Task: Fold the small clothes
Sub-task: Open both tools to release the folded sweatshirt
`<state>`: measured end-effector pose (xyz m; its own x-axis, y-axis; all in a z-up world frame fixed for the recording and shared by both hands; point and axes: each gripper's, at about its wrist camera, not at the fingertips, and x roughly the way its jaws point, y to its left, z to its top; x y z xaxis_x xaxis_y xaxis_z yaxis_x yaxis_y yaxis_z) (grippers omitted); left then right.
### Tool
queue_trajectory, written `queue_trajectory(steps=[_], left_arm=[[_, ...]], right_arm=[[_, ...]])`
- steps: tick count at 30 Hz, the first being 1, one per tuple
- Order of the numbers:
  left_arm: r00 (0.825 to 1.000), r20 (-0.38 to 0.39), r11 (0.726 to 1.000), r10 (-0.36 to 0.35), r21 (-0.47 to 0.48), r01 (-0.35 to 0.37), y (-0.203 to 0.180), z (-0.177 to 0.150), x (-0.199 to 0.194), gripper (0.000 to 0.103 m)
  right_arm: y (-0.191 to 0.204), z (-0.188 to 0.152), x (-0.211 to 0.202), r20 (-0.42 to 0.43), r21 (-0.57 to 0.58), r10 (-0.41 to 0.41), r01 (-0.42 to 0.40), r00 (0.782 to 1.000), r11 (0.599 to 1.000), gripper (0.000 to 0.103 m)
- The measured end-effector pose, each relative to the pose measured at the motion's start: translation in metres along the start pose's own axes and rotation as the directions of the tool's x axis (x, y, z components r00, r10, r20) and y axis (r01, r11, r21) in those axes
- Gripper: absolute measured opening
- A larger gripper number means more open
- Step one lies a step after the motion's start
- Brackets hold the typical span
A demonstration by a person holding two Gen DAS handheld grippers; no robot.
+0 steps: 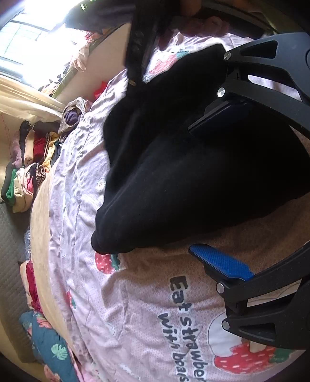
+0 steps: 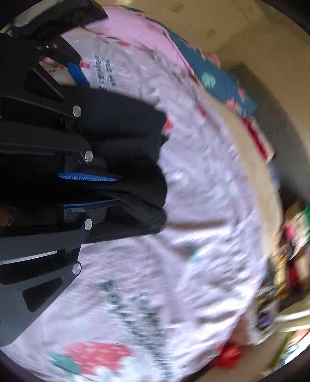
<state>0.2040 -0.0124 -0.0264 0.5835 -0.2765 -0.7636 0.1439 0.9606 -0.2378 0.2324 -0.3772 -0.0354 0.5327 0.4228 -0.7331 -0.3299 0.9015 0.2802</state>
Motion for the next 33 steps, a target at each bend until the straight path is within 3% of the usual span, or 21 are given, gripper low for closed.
queue_trajectory(steps=[5,12,15,17,22,29,33], left_arm=[[0.999,-0.019,1.0,-0.026,0.012,0.026,-0.009,-0.004,0.004,0.084],[0.999,-0.029,1.0,-0.016,0.025,0.017,-0.013,-0.006,0.005,0.084],[1.0,-0.029,1.0,-0.012,0.028,0.013,-0.013,-0.006,0.004,0.084],[1.0,-0.029,1.0,-0.01,0.028,0.011,-0.013,-0.007,0.004,0.084],[1.0,-0.028,1.0,-0.008,0.024,0.008,-0.011,-0.008,0.001,0.085],[1.0,-0.027,1.0,-0.005,0.026,0.005,-0.008,-0.011,-0.005,0.085],[1.0,-0.031,1.0,-0.004,0.022,0.004,-0.007,-0.014,-0.007,0.085]], right_arm=[[-0.018,-0.001,0.013,-0.009,-0.021,-0.064,0.063,0.998,0.998,0.012],[-0.033,-0.022,0.031,-0.022,0.011,-0.09,0.09,0.996,0.996,0.015],[-0.031,-0.025,0.03,-0.012,-0.002,-0.119,0.119,0.993,0.993,0.02],[-0.031,-0.027,0.024,-0.004,0.004,-0.139,0.139,0.99,0.99,0.033],[-0.03,-0.036,0.001,0.03,0.012,-0.151,0.151,0.988,0.988,0.04],[-0.03,-0.058,-0.038,0.082,0.062,-0.096,0.091,0.992,0.994,0.059],[-0.03,-0.073,-0.049,0.067,0.101,-0.044,0.037,0.997,0.994,0.06]])
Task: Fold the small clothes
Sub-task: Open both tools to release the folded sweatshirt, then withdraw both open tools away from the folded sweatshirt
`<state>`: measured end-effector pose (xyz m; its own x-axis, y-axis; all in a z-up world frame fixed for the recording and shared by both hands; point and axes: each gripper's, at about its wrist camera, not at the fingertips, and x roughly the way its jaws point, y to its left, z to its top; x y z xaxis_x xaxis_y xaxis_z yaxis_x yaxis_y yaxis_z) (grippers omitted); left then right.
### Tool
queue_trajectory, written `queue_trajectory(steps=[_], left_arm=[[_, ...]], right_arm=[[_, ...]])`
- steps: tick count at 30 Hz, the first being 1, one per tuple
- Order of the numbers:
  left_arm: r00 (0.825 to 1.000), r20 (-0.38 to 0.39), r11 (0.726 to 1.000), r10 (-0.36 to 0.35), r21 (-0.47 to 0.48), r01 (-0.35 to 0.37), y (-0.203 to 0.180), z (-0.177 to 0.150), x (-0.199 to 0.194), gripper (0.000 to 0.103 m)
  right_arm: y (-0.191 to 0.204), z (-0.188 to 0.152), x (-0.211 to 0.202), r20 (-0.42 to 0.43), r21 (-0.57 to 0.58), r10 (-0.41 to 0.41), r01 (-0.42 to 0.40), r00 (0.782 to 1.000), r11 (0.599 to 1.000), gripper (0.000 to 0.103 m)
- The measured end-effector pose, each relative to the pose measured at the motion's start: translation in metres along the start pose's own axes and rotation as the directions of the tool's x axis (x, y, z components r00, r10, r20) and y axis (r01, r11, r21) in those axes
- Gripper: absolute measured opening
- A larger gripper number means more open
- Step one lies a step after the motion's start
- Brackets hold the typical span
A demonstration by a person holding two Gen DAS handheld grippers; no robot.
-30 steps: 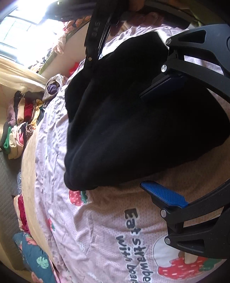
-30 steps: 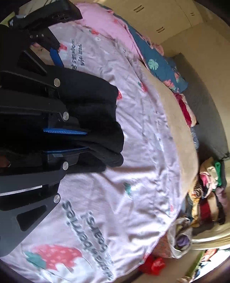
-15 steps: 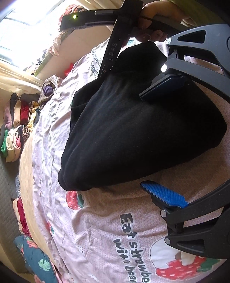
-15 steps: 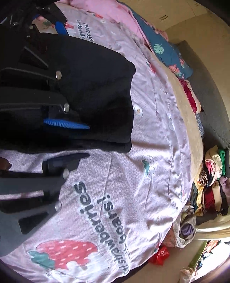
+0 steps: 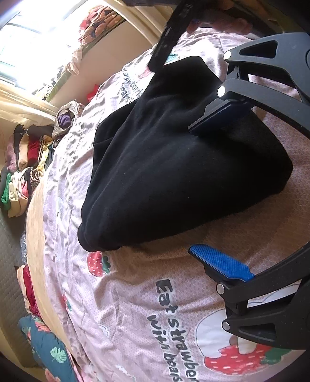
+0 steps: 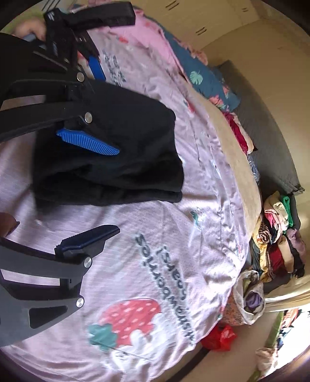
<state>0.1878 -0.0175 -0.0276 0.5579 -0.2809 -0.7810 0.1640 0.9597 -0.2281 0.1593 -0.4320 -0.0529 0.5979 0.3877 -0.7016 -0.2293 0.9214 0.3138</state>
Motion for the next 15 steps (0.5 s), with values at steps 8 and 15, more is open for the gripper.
queue_trajectory(steps=[8,15], left_arm=[[1.0,0.002,1.0,0.016,0.007,-0.016,0.002,-0.005,-0.007,0.089],[1.0,-0.002,1.0,-0.019,-0.014,0.019,0.002,-0.008,-0.017,0.093]], right_arm=[[-0.021,-0.024,0.013,-0.106,0.101,-0.083,0.094,0.991,0.99,0.06],[-0.013,-0.031,-0.002,-0.051,0.064,-0.115,0.118,0.992,0.991,0.068]])
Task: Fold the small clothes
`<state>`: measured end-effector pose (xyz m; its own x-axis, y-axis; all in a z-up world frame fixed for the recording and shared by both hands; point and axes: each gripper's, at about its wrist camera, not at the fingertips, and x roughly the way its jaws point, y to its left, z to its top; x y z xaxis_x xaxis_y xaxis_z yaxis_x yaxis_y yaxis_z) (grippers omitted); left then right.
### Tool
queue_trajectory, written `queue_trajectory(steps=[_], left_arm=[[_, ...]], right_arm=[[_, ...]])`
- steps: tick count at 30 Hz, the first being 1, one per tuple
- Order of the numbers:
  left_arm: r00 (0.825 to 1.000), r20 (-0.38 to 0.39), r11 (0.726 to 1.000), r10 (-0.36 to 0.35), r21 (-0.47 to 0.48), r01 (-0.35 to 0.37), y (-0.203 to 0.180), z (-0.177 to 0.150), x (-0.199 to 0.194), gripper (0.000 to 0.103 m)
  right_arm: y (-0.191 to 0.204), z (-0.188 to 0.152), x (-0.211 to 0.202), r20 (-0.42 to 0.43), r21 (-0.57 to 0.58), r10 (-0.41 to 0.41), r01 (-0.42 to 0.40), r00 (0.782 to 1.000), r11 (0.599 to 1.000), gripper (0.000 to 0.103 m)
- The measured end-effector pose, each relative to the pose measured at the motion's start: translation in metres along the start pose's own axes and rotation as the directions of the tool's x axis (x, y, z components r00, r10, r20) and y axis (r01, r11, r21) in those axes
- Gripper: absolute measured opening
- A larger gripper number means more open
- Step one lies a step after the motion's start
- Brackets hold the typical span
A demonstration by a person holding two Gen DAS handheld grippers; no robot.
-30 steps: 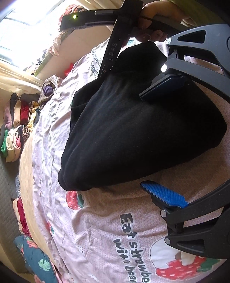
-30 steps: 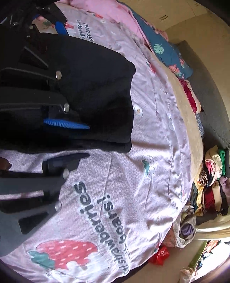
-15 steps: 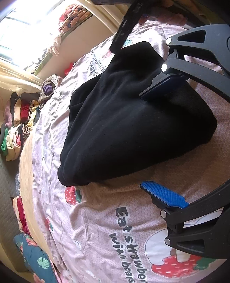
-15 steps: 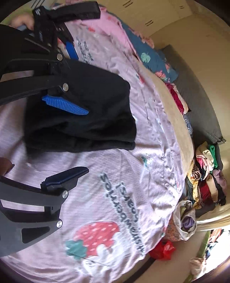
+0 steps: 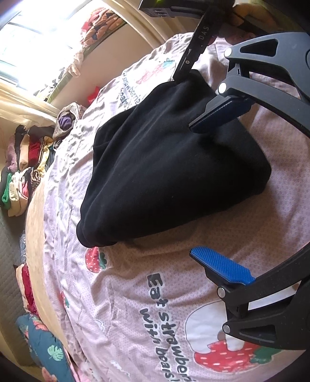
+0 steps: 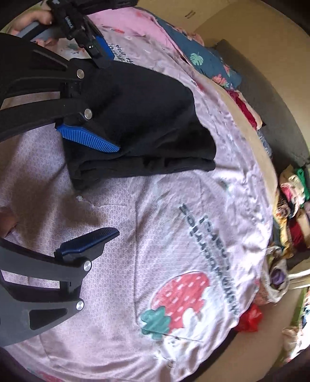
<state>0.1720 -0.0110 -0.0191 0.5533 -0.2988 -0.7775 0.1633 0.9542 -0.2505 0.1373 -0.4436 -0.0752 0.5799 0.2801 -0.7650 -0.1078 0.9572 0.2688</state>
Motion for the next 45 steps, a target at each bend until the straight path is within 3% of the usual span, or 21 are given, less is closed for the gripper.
queue_trajectory(steps=[5,11,30,45], left_arm=[[1.0,0.007,1.0,-0.003,-0.012,0.003,-0.001,0.001,-0.008,0.093],[1.0,0.021,1.0,0.01,-0.015,-0.01,-0.004,0.0,-0.016,0.093],[0.998,0.057,1.0,-0.007,0.002,0.007,-0.013,-0.007,-0.051,0.093],[0.993,0.115,0.999,0.003,0.051,-0.009,-0.018,-0.035,-0.09,0.094]], right_arm=[[0.007,-0.002,-0.015,0.039,-0.036,-0.001,0.003,0.999,0.999,0.089],[0.01,-0.004,-0.028,0.065,-0.039,-0.016,0.018,0.998,0.999,0.097],[0.028,-0.019,-0.08,0.151,-0.075,0.013,-0.002,0.989,0.997,0.098],[0.059,-0.068,-0.14,0.269,-0.17,0.023,0.024,0.963,0.985,0.098]])
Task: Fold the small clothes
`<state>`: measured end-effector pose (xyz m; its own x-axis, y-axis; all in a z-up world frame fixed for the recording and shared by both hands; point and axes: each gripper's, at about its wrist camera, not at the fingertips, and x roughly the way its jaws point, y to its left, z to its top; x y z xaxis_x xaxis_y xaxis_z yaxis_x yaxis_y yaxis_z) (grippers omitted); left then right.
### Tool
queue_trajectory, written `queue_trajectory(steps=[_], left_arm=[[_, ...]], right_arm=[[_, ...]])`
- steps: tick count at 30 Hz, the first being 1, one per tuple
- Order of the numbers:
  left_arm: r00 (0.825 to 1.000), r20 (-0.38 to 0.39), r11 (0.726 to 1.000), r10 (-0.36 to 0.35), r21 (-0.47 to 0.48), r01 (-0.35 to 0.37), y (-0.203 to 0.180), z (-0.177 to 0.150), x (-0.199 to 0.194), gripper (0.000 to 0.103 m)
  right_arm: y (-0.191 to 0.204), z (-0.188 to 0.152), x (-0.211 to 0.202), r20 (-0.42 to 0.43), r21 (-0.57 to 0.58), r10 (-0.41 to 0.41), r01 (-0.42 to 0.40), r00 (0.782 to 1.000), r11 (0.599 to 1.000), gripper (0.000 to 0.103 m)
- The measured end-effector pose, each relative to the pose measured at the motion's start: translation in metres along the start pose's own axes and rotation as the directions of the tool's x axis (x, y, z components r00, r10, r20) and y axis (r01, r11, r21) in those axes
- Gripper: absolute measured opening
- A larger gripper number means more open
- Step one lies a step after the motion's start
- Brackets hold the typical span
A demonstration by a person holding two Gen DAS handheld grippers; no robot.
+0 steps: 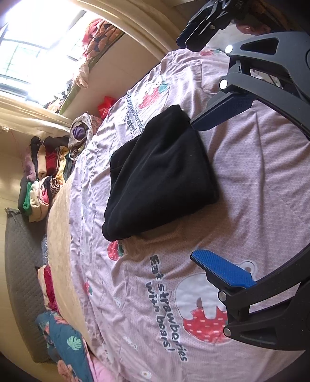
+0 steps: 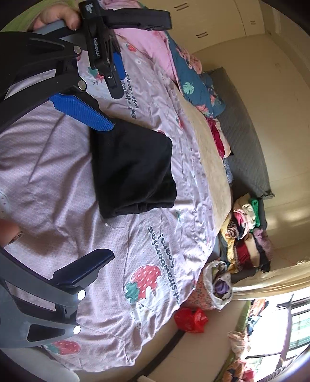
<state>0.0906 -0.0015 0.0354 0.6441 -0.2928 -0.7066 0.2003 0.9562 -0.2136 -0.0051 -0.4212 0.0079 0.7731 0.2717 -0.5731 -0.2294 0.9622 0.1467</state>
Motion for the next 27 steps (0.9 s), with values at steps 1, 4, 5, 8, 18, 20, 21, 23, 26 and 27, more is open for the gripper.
queue_trajectory(steps=[1,4,5,8,18,20,21,23,26,27], left_arm=[[1.0,0.002,1.0,-0.001,0.0,0.001,0.0,-0.003,-0.002,0.094],[1.0,0.008,1.0,-0.002,0.009,0.002,0.0,-0.011,-0.007,0.094],[1.0,0.01,1.0,0.0,0.012,0.0,0.0,-0.014,-0.009,0.094],[1.0,0.015,1.0,0.0,0.024,0.0,0.0,-0.02,-0.012,0.094],[1.0,0.027,1.0,0.004,0.018,-0.005,0.004,-0.047,-0.02,0.094],[0.999,0.032,1.0,0.006,0.019,-0.006,0.005,-0.052,-0.021,0.094],[0.999,0.035,1.0,0.007,0.02,-0.008,0.005,-0.056,-0.021,0.094],[0.999,0.038,1.0,0.009,0.02,-0.009,0.006,-0.061,-0.021,0.094],[0.999,0.045,1.0,0.01,0.021,-0.011,0.007,-0.067,-0.022,0.094],[0.999,0.047,1.0,0.01,0.02,-0.011,0.008,-0.069,-0.022,0.094]], right_arm=[[0.002,-0.002,-0.002,0.009,-0.011,-0.008,0.008,1.0,1.0,0.098],[0.01,-0.011,-0.009,0.037,-0.048,-0.042,0.044,0.998,0.998,0.098],[0.01,-0.014,-0.011,0.041,-0.053,-0.047,0.05,0.998,0.997,0.098],[0.012,-0.022,-0.014,0.045,-0.049,-0.042,0.044,0.998,0.998,0.098],[0.012,-0.05,-0.018,0.029,-0.026,-0.048,0.049,0.998,0.998,0.099],[0.014,-0.056,-0.019,0.029,-0.029,-0.055,0.055,0.998,0.998,0.099],[0.014,-0.06,-0.02,0.038,-0.034,-0.061,0.062,0.997,0.997,0.099],[0.015,-0.064,-0.022,0.054,-0.044,-0.072,0.074,0.996,0.996,0.099],[0.016,-0.071,-0.024,0.07,-0.053,-0.087,0.091,0.994,0.994,0.099],[0.017,-0.074,-0.023,0.064,-0.052,-0.091,0.094,0.994,0.994,0.099]])
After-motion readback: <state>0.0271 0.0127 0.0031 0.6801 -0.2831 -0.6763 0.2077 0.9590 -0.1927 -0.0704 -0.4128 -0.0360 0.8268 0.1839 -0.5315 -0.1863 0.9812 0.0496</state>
